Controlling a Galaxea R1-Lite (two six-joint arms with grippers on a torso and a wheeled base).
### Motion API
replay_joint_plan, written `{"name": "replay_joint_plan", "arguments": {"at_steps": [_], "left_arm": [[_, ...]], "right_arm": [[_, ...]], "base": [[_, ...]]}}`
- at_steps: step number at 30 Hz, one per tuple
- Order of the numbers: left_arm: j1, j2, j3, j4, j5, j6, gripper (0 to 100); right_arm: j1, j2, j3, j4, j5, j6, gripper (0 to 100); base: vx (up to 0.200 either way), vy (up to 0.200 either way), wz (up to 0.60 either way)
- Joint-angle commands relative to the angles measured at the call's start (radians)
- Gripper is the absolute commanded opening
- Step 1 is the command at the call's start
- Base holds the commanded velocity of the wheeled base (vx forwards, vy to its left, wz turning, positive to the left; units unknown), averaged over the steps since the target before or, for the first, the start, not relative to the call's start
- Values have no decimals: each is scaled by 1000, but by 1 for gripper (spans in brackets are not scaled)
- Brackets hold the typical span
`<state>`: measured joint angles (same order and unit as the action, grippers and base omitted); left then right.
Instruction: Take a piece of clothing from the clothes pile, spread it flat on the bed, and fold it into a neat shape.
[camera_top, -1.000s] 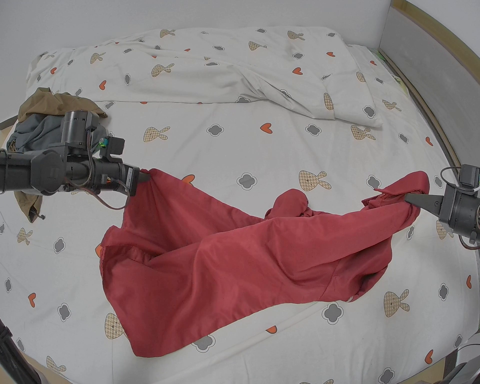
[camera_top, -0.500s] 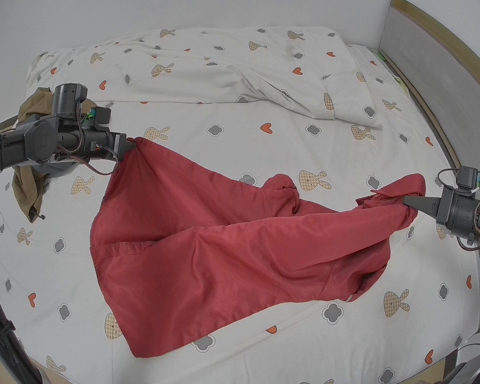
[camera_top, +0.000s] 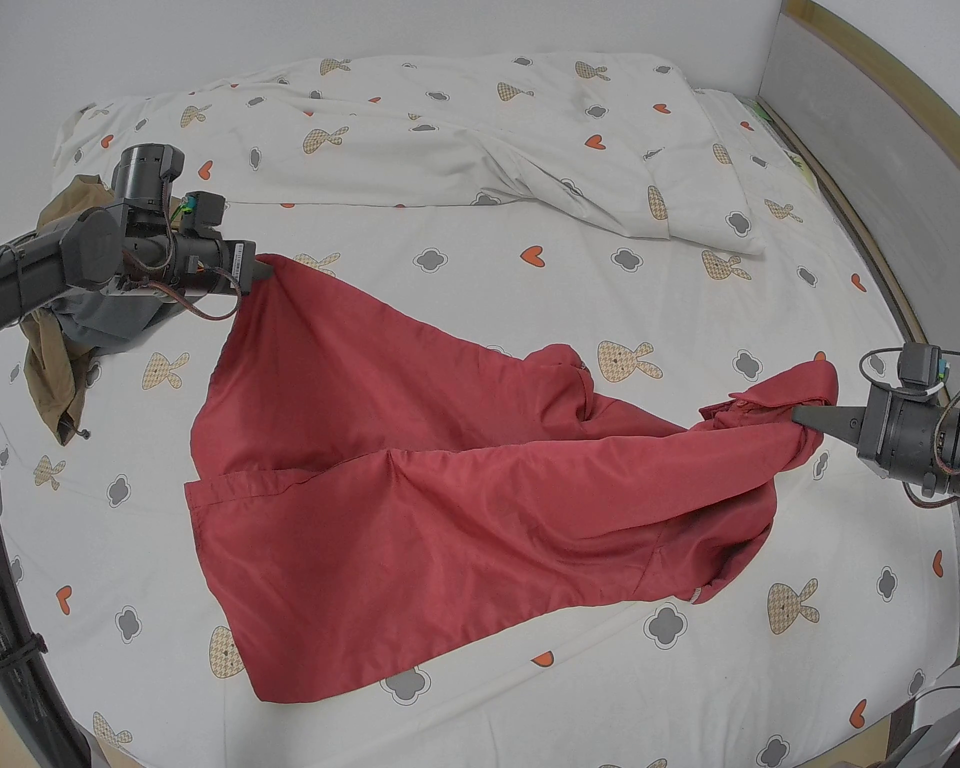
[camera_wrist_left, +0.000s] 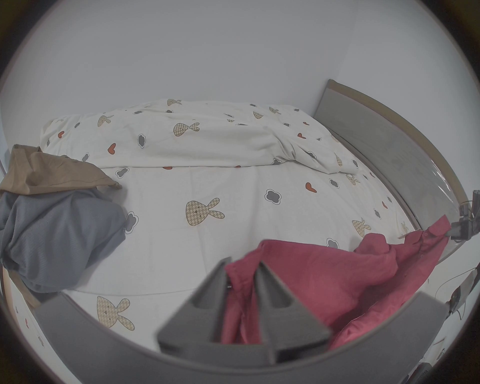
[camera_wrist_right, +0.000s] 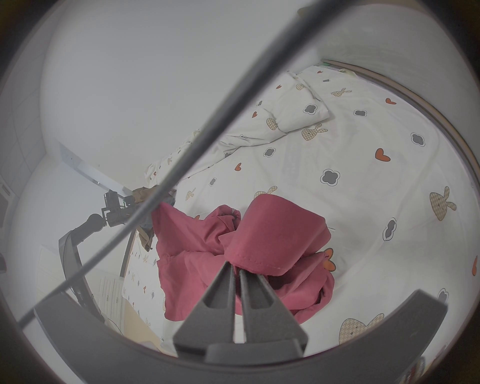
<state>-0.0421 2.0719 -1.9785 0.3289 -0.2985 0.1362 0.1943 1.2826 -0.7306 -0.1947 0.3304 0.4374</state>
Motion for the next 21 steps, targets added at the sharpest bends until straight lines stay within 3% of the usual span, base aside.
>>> {"name": "replay_joint_plan", "arguments": {"at_steps": [1,7,12,13,14,17,18,19,20,21], "left_arm": [[-1,25,-20,-2,1,0,100],[-1,11,9,5,1,-6,100],[-1,-69,136,5,-7,-3,100],[-8,-177,310,-1,-79,0,100],[-16,-223,388,-5,-128,2,100],[-32,-349,601,-13,-284,39,100],[-32,-352,609,-13,-289,40,100],[-32,-406,719,-25,-363,79,100],[-32,-406,719,-25,-363,79,100],[-32,-452,828,-44,-418,99,100]], "right_arm": [[1,18,2,0,1,0,0],[1,23,2,0,1,0,0],[1,32,4,0,1,0,0],[2,49,14,-2,2,-2,0],[5,58,17,-2,2,-2,0],[17,100,27,-3,2,-2,0],[19,101,27,-3,2,-2,0],[27,129,30,-5,1,-2,0],[27,129,30,-5,1,-2,0],[34,162,28,-5,-1,-2,0]], "base": [[0,0,0],[0,0,0],[0,0,0],[0,0,0],[0,0,0],[0,0,0],[0,0,0],[0,0,0],[0,0,0],[0,0,0]]}}
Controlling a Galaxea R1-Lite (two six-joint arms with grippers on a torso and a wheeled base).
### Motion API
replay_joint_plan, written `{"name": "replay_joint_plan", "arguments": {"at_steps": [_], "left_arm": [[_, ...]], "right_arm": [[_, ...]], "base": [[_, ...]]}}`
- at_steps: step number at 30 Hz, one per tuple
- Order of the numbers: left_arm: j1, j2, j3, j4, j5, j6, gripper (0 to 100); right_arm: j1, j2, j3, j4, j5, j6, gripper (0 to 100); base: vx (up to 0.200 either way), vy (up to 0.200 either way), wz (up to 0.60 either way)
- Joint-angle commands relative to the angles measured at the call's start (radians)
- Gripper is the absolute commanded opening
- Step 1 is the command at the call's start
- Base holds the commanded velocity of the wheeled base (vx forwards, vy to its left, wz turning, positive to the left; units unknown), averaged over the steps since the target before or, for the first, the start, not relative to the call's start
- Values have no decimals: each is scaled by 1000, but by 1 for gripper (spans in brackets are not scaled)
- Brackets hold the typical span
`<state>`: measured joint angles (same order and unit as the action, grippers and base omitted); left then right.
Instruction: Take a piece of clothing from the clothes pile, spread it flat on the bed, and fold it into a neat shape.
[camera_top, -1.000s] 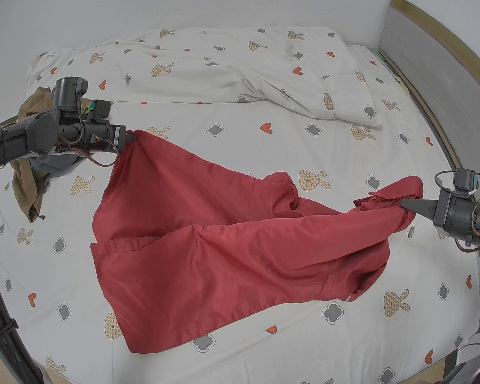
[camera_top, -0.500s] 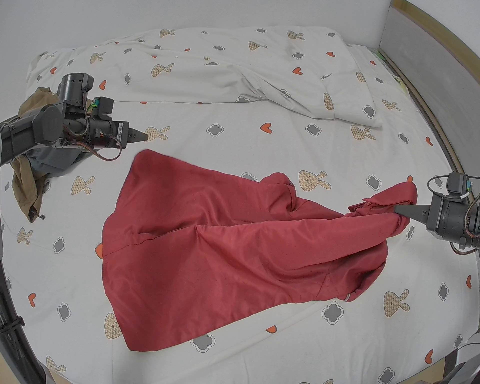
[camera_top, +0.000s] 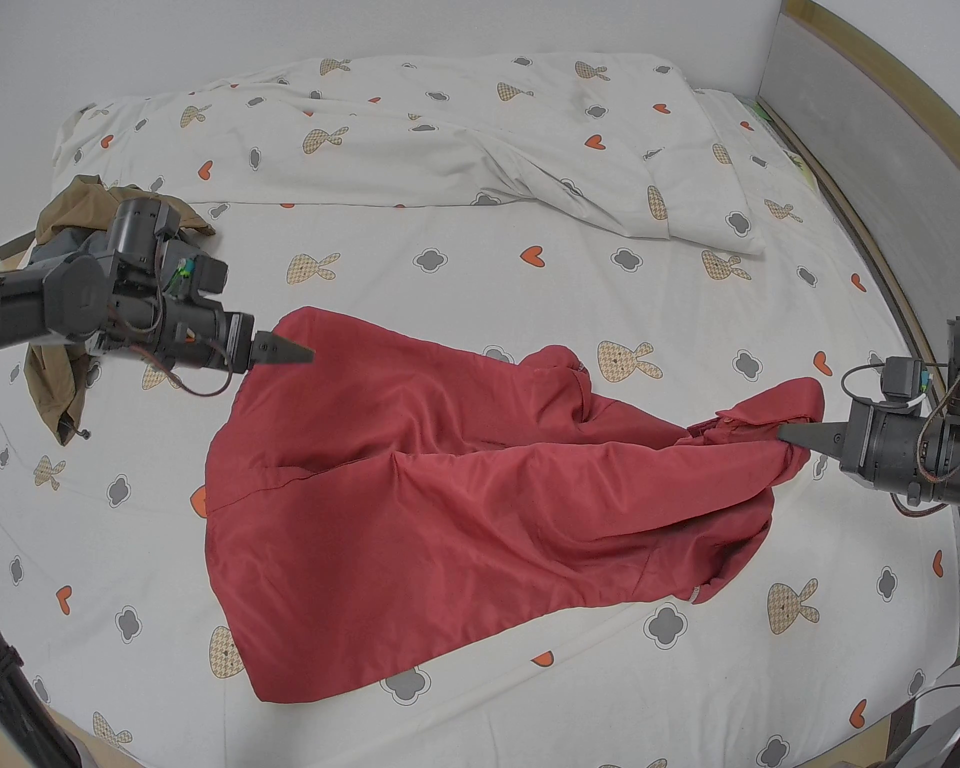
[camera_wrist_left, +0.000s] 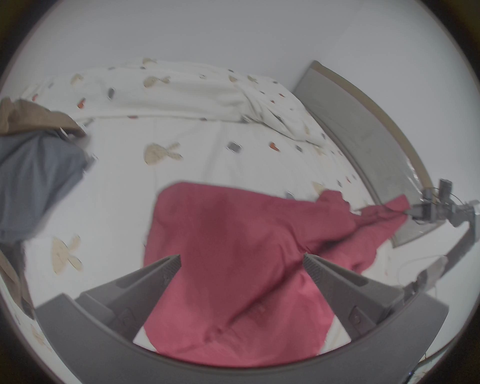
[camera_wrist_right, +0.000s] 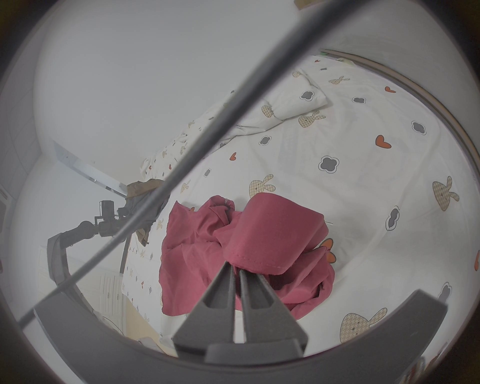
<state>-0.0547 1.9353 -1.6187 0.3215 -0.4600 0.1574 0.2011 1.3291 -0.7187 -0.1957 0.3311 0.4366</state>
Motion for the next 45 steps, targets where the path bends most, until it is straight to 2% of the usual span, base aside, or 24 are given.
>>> {"name": "replay_joint_plan", "arguments": {"at_steps": [1,2,4,7,10,11,22,25,30,34,39,45], "left_arm": [[-22,-335,525,-50,-270,76,100],[-27,-343,551,-59,-272,76,100],[-39,-366,639,-90,-272,76,100],[-42,-401,732,-139,-272,74,100],[-42,-434,792,-176,-272,71,100],[-42,-440,813,-182,-272,71,100],[-100,-358,915,-208,-275,68,100],[-99,-329,971,-292,-273,70,100],[-63,-328,1079,-372,-270,71,100],[-45,-348,1159,-392,-238,68,100],[-22,-418,1274,-397,-197,2,100],[27,-449,1355,-466,-71,-76,100]], "right_arm": [[34,139,16,-4,-7,-1,0],[38,151,15,-4,-15,-1,0],[60,197,12,-4,-79,-1,0],[89,260,7,-5,-207,-2,0],[110,283,15,-5,-265,-1,0],[113,285,18,-4,-265,-1,100],[93,252,5,-4,-271,-2,100],[40,166,-5,-4,-270,-24,100],[17,73,-31,-2,-267,-29,100],[12,31,-42,-2,-267,-27,100],[-9,2,-54,-4,-273,-21,100],[-23,-1,-54,-4,-267,-22,100]], "base": [[0,0,0],[0,0,0],[0,0,0],[0,0,0],[0,0,0],[0,0,0],[0,0,0],[0,0,0],[0,0,0],[0,0,0],[0,0,0],[0,0,0]]}}
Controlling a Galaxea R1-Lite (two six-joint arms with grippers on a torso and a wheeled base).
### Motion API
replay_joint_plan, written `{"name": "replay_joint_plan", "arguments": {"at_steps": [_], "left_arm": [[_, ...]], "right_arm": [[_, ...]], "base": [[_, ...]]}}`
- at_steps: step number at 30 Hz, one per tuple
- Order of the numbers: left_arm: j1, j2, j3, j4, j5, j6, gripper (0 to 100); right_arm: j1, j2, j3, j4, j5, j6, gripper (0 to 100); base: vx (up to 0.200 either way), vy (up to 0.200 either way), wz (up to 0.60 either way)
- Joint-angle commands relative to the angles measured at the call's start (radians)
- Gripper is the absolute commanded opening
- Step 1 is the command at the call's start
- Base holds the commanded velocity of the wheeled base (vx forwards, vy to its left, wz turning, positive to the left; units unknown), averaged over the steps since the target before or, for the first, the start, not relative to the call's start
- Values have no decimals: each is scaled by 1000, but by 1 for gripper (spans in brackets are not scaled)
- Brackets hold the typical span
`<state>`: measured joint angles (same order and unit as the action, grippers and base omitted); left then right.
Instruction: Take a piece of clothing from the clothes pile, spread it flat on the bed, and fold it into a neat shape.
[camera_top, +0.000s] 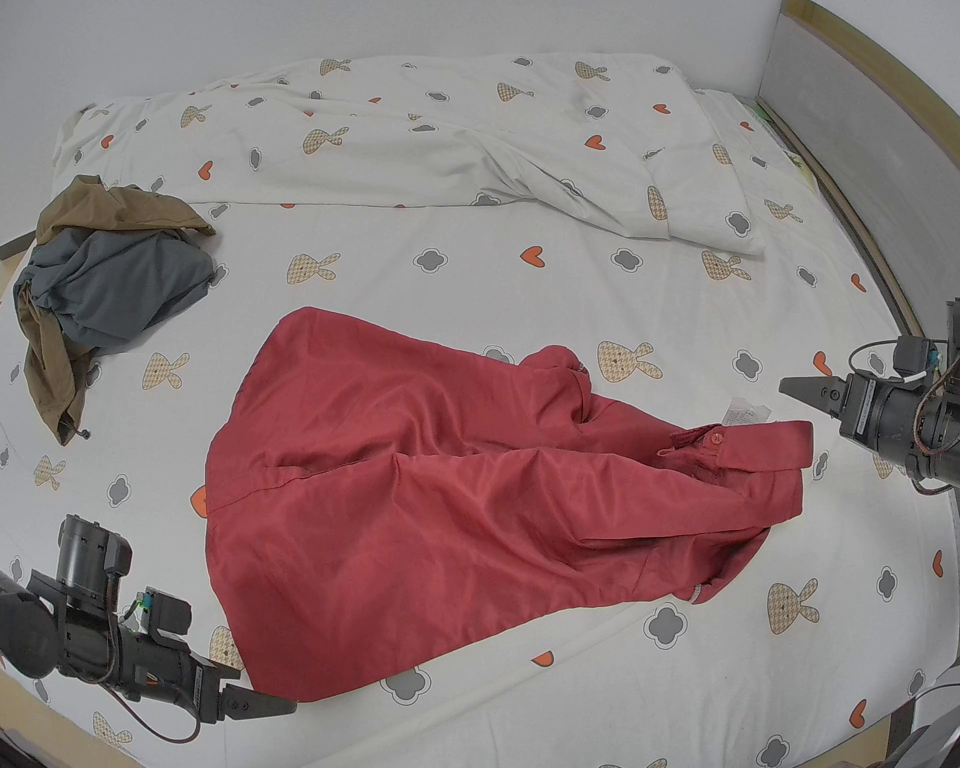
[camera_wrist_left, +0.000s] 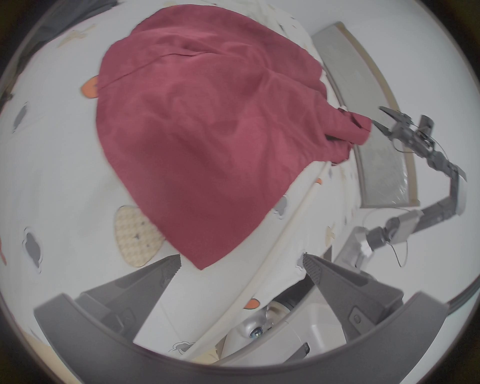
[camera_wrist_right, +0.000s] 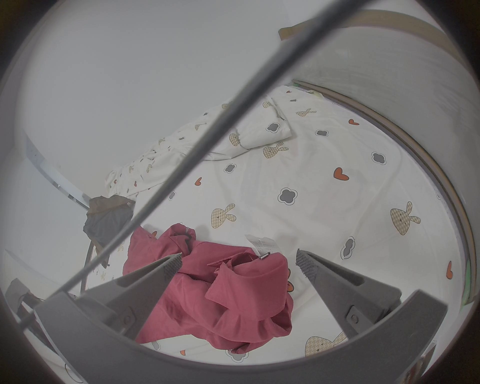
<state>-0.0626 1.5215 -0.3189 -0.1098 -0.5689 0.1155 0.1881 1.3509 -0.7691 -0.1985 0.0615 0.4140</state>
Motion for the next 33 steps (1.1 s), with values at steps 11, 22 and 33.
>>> {"name": "replay_joint_plan", "arguments": {"at_steps": [11,22,33], "left_arm": [[36,166,103,-272,58,-97,100],[29,387,179,-650,81,-152,100],[15,352,172,-837,38,-329,100]], "right_arm": [[-12,-24,-1,-1,3,0,100],[-12,-22,1,-1,3,0,100],[-12,-19,7,-1,3,0,100]], "base": [[0,0,0],[0,0,0],[0,0,0]]}}
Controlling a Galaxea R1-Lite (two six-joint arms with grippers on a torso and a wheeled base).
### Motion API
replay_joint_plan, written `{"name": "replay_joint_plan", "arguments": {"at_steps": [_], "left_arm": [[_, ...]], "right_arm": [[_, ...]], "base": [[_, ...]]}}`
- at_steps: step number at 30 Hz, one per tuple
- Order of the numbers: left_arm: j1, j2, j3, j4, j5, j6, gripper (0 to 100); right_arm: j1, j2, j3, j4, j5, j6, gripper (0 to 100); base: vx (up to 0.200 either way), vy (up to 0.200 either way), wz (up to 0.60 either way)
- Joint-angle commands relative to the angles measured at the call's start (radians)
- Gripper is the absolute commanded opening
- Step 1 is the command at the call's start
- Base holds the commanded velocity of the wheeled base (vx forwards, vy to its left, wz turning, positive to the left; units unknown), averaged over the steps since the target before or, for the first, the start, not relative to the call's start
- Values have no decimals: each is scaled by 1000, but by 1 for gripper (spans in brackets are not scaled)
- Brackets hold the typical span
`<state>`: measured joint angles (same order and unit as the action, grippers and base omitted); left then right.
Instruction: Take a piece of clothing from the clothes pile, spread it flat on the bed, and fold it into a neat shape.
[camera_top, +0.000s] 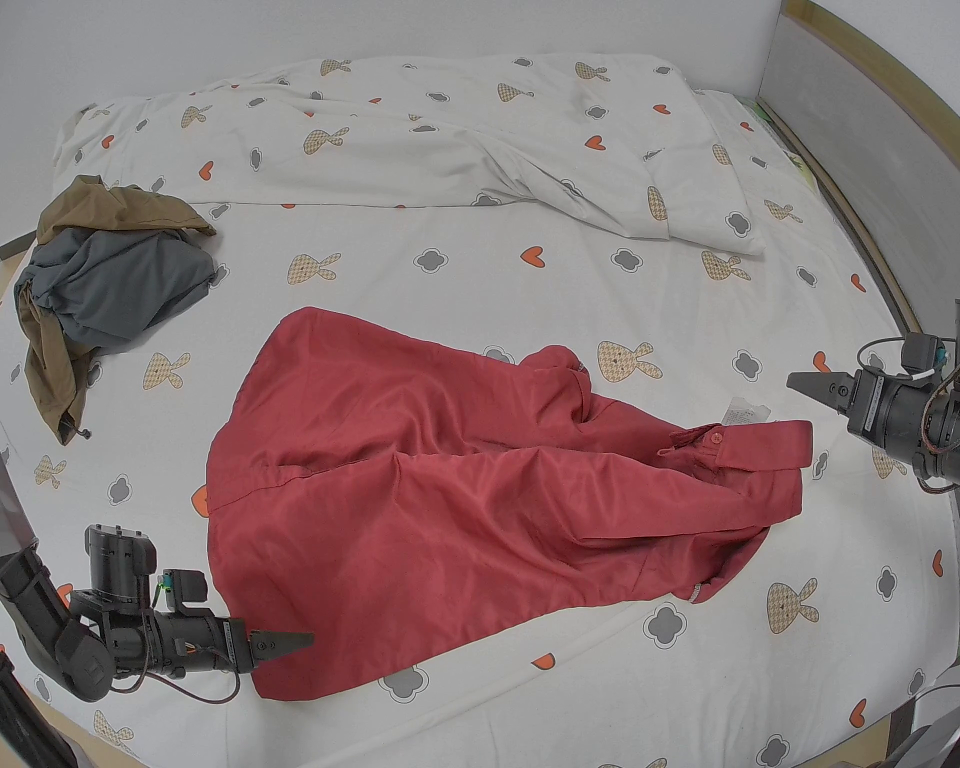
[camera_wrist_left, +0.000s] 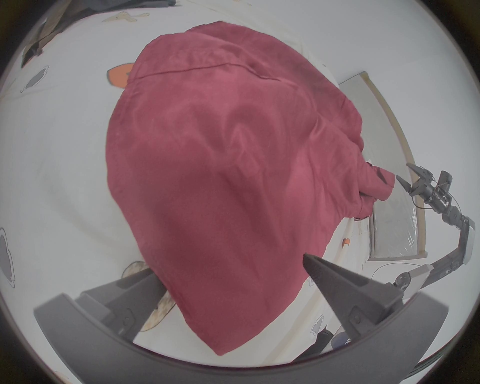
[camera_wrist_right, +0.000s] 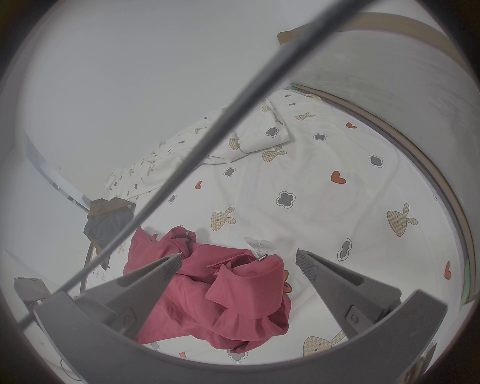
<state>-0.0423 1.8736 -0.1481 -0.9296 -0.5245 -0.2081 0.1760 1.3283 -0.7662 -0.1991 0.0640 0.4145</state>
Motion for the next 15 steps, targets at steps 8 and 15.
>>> {"name": "replay_joint_plan", "arguments": {"at_steps": [8,15], "left_arm": [[-64,-103,1,-6,-6,-47,100],[-82,-93,-18,-6,-6,-54,0]], "right_arm": [[2,6,4,0,0,0,100],[5,8,5,0,0,0,100]], "base": [[0,0,0],[0,0,0]]}}
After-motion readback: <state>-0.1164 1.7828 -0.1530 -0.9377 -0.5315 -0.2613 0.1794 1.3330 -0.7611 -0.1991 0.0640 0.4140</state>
